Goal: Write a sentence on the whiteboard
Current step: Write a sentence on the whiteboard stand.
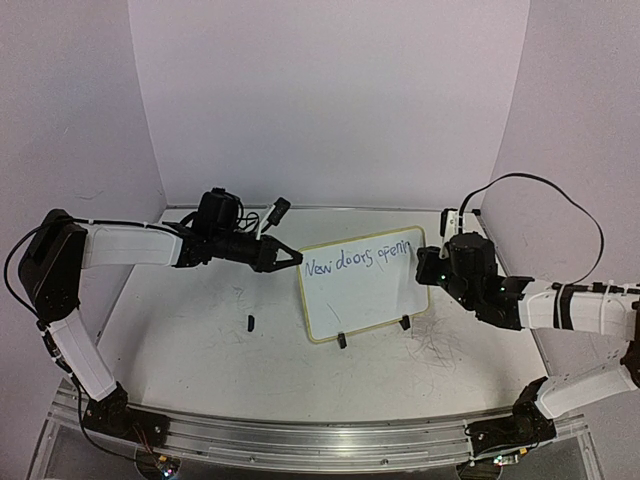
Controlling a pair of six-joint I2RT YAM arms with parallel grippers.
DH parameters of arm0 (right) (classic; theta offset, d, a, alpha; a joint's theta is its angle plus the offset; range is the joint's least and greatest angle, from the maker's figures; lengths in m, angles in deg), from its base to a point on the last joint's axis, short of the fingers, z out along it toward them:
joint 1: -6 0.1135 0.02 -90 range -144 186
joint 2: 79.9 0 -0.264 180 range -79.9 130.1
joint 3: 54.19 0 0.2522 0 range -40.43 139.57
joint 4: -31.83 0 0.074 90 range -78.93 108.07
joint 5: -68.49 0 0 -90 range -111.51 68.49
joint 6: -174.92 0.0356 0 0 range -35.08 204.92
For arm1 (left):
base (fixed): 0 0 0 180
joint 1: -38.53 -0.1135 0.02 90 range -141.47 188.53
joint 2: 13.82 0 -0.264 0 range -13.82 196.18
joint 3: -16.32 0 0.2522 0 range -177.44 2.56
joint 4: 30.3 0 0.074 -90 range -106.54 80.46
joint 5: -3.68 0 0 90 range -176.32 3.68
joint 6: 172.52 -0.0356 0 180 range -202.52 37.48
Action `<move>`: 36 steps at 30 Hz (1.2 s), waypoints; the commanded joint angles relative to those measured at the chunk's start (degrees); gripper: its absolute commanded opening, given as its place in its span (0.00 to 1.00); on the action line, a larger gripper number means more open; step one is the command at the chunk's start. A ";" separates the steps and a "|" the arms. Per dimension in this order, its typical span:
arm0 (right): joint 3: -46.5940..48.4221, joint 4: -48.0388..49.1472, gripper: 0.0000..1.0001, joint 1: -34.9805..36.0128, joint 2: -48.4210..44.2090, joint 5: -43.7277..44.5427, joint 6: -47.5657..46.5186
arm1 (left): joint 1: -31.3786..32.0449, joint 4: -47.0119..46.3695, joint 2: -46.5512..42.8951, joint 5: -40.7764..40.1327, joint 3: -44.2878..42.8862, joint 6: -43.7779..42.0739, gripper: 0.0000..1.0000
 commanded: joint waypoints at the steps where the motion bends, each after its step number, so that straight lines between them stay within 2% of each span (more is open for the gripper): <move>1: -0.88 -1.21 0.00 -0.35 -0.50 -0.72 0.99 | 0.90 4.02 -1.25 -0.28 0.33 -2.36 0.00; 26: 0.35 -1.53 0.00 -0.66 -3.59 -0.09 0.60 | 0.90 4.03 -1.38 -0.47 0.40 -2.45 0.00; 36: 1.70 -0.49 0.00 -1.99 -1.43 0.19 0.25 | 0.88 4.11 -1.54 -0.42 0.40 -2.46 0.00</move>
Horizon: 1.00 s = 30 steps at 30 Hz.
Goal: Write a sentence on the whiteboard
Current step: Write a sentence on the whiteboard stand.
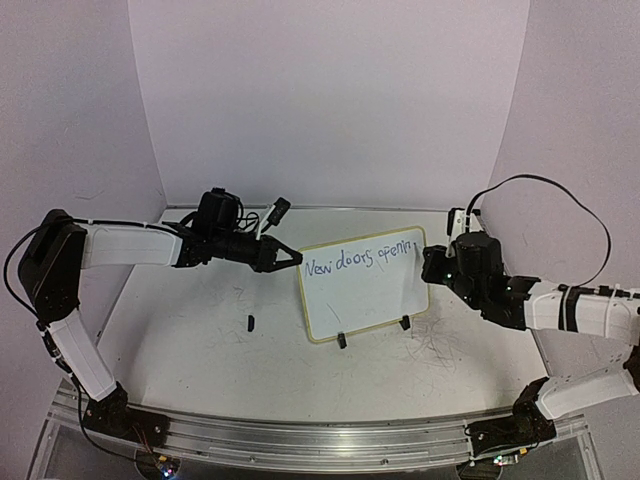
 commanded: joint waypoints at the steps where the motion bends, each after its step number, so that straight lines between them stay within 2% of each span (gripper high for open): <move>1: 2.23 1.52 0.00 -0.61 0.87 0.60 -0.76 | 0.93 3.95 -1.47 -0.46 0.43 -2.26 0.00; 15: 3.13 4.02 0.00 -0.90 2.17 0.71 -2.41 | 0.90 3.96 -1.29 -0.26 0.33 -2.31 0.00; 30: 0.12 3.01 0.00 -0.87 1.08 -3.33 -1.18 | 0.90 3.92 -1.13 -0.21 0.29 -2.23 0.00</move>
